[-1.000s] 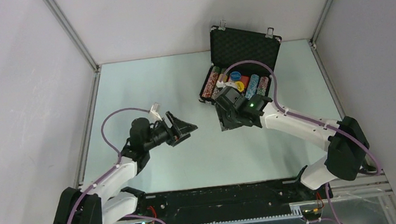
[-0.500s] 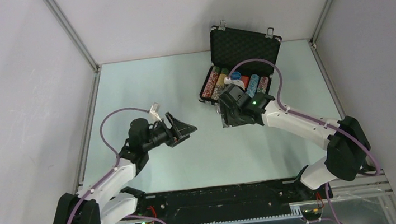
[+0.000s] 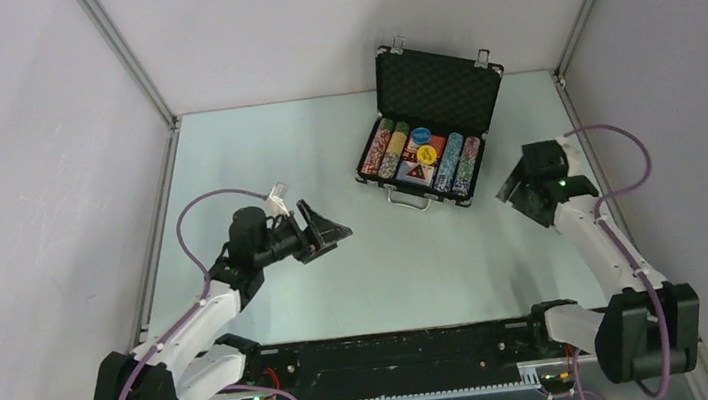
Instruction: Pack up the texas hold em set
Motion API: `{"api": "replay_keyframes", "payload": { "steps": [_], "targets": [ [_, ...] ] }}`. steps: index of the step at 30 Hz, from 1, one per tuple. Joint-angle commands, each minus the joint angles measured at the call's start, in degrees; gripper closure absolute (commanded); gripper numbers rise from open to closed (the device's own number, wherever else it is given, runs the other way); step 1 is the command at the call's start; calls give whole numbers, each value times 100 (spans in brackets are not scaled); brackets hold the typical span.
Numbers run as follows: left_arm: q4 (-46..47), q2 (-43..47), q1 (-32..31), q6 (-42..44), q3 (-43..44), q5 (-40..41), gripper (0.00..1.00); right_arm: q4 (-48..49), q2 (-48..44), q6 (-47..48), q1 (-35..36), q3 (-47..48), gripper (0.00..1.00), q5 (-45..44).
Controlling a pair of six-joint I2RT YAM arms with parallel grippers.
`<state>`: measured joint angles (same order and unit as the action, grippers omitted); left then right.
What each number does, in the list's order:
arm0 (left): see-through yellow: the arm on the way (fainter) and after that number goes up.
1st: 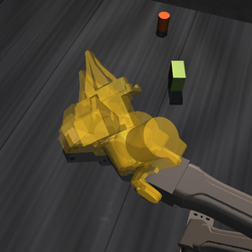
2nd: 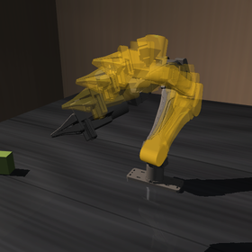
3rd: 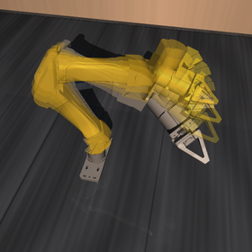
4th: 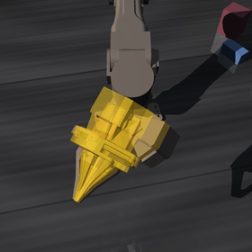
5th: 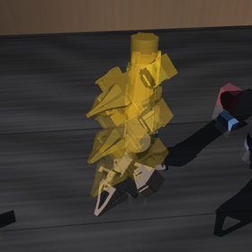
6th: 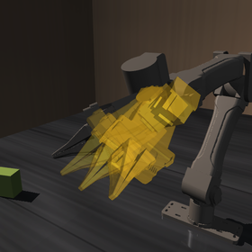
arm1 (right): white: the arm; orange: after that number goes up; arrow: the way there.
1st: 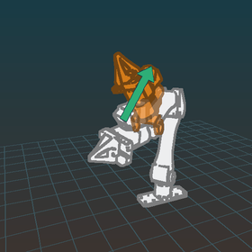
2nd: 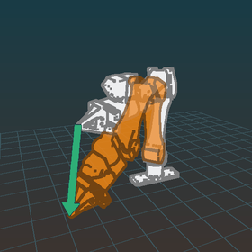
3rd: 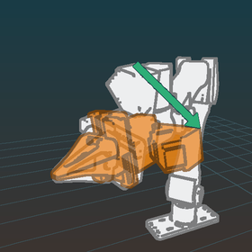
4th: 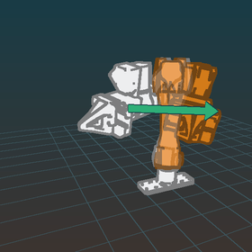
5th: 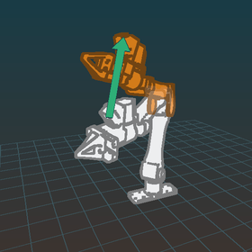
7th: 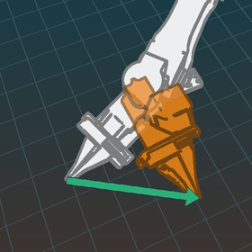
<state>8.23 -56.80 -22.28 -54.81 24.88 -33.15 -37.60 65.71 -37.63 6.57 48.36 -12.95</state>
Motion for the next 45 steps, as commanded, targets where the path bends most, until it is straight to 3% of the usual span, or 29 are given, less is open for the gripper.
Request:
{"api": "replay_keyframes", "payload": {
  "steps": [1, 6, 14, 22, 30, 45],
  "targets": [
    [-154, 59, -13, 195, 311, 45, 14, 142, -252, -109, -979, -174, 24, -168],
    [-437, 34, -53, 240, 527, 103, 14, 255, 34, -171, -1711, -189, 11, -454],
    [-1002, 242, -216, 300, 750, 518, 14, 853, 997, -118, -2832, -273, 11, -380],
    [-1043, 208, -424, 150, 803, 845, 14, 1467, 1870, -67, -3426, -274, 13, -53],
    [-1058, 45, -541, 146, 941, 915, 14, 1847, 2326, -177, -3443, -274, 21, 223],
    [-1052, 110, -569, 174, 848, 885, 14, 1579, 2141, -160, -3042, -268, 35, -10]
  ]
}}
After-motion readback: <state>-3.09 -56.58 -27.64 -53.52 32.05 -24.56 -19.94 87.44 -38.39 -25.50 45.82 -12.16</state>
